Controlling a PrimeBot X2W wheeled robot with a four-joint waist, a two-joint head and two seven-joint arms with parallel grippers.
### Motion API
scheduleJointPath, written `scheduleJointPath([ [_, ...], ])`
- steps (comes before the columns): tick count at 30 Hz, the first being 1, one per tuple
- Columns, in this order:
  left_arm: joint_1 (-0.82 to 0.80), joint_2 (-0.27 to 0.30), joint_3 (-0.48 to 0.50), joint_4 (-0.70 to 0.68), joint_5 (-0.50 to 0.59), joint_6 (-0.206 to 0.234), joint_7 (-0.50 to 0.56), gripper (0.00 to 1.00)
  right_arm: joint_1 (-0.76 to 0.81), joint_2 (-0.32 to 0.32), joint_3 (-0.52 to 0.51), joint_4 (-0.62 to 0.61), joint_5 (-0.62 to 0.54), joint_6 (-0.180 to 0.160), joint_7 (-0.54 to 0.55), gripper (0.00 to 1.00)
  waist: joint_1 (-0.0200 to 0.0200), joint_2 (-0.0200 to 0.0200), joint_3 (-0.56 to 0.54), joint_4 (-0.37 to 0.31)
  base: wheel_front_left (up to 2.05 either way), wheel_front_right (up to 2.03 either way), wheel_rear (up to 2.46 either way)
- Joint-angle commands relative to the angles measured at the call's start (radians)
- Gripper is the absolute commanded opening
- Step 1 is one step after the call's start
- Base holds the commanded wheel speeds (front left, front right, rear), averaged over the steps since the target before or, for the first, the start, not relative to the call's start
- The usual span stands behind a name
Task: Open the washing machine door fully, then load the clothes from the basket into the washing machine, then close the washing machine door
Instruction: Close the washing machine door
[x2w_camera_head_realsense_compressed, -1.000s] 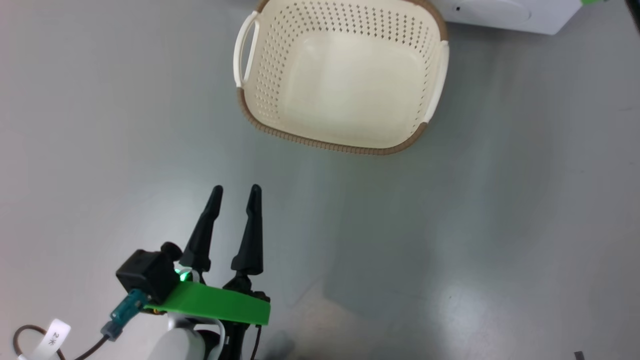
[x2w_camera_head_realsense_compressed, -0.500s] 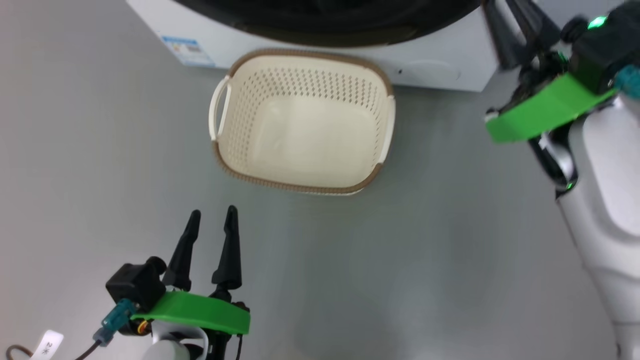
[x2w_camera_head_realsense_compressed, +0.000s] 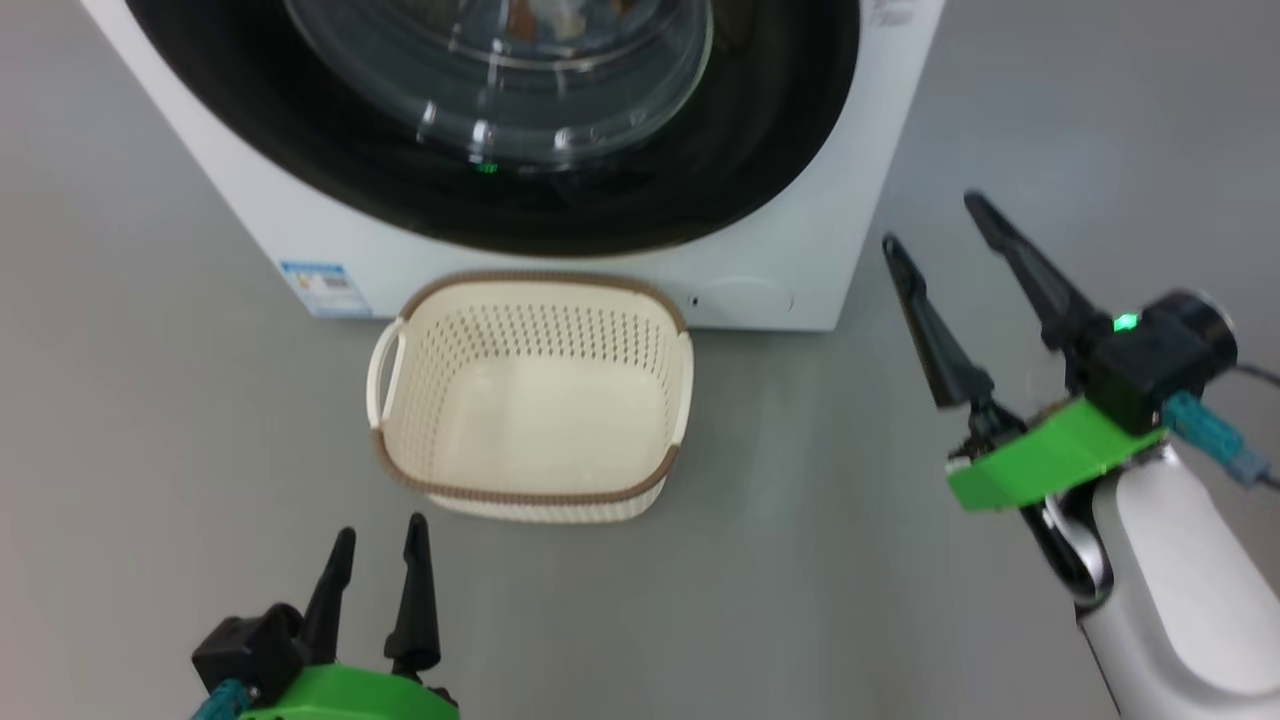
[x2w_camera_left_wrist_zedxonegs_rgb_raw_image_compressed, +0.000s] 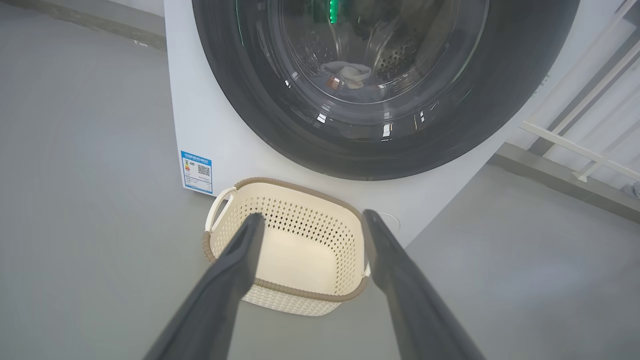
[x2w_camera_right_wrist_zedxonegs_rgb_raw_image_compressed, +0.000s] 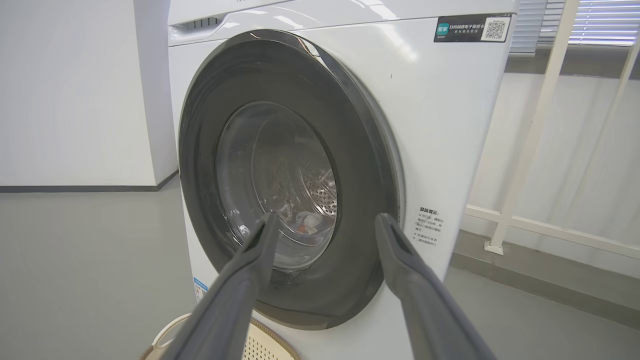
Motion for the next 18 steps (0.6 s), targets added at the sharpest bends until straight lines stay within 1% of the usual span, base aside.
scheduleJointPath([
  [1, -0.001, 0.016, 0.035, -0.016, 0.011, -0.003, -0.006, 1.00, 0.018, 0.007, 0.011, -0.030, -0.010, -0.007, 0.004, 1.00, 0.0000, 0.0000, -0.101, -0.064, 0.00, 0.00, 0.00],
  [6, 0.026, 0.016, 0.043, -0.009, 0.018, -0.008, -0.006, 1.00, 0.146, 0.015, -0.038, -0.069, -0.006, -0.007, 0.004, 1.00, 0.0000, 0.0000, -0.161, -0.080, 0.00, 0.00, 0.00],
  [12, 0.038, 0.016, 0.059, -0.011, 0.037, -0.021, -0.006, 1.00, 0.280, 0.048, -0.127, -0.123, 0.000, -0.007, 0.004, 1.00, 0.0000, 0.0000, -0.192, -0.088, 0.00, 0.00, 0.00],
  [18, 0.063, 0.016, 0.076, -0.029, 0.077, -0.036, -0.006, 1.00, 0.385, 0.073, -0.188, -0.169, -0.031, -0.007, 0.004, 1.00, 0.0000, 0.0000, -0.209, -0.095, 0.00, 0.00, 0.00],
])
